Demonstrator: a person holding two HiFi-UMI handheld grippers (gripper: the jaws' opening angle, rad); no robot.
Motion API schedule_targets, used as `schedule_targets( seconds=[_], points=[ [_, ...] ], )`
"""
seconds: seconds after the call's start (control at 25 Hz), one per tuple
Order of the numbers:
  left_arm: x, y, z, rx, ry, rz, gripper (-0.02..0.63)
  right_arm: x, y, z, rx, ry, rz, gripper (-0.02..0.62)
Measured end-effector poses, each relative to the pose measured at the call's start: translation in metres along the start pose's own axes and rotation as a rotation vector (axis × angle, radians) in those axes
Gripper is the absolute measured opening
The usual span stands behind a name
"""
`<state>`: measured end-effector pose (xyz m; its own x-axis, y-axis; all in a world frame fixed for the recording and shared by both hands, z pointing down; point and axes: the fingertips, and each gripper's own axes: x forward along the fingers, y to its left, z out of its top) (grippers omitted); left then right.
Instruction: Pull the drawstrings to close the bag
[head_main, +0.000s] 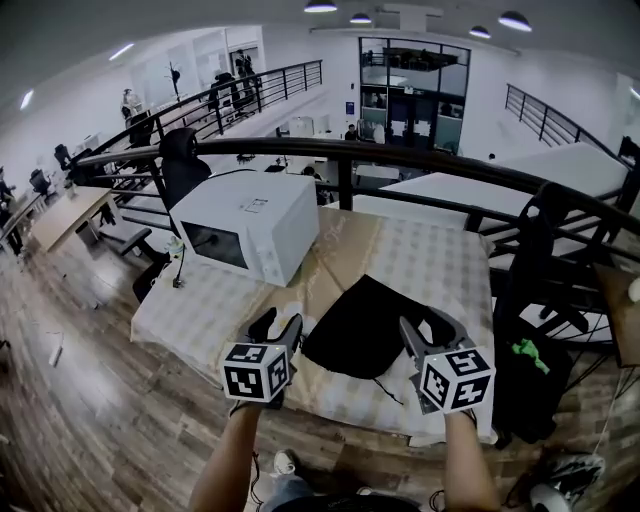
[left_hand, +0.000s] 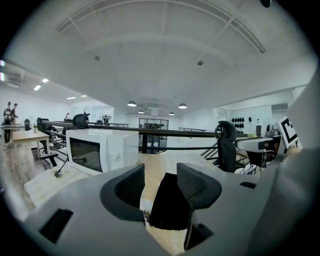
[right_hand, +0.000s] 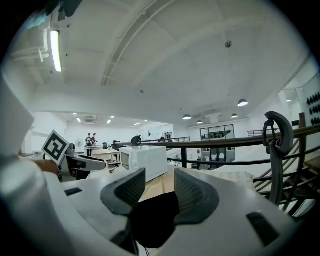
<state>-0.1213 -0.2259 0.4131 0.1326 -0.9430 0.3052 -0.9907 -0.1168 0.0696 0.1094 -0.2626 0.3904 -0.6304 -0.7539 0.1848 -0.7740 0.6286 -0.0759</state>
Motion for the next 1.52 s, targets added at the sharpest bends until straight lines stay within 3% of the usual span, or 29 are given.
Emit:
schedule_targets(
  seconds=[0.52, 1.04, 1.52],
  points=[
    [0.064, 0.050, 0.032, 0.069, 0.014, -0.203, 0.204, 0.047, 0.014, 0.014, 0.057, -0.004, -0.201, 0.167],
    [0.089, 0.033, 0.033, 0.112, 0.036, -0.441, 0.204, 0.018, 0.026, 0.014, 0.104, -0.004, -0.428, 0.167],
    [0.103, 0.003, 0.036, 0.120, 0.025, -0.473, 0.204, 0.002, 0.004, 0.013, 0.090, 0.004, -0.441, 0.167]
  ],
)
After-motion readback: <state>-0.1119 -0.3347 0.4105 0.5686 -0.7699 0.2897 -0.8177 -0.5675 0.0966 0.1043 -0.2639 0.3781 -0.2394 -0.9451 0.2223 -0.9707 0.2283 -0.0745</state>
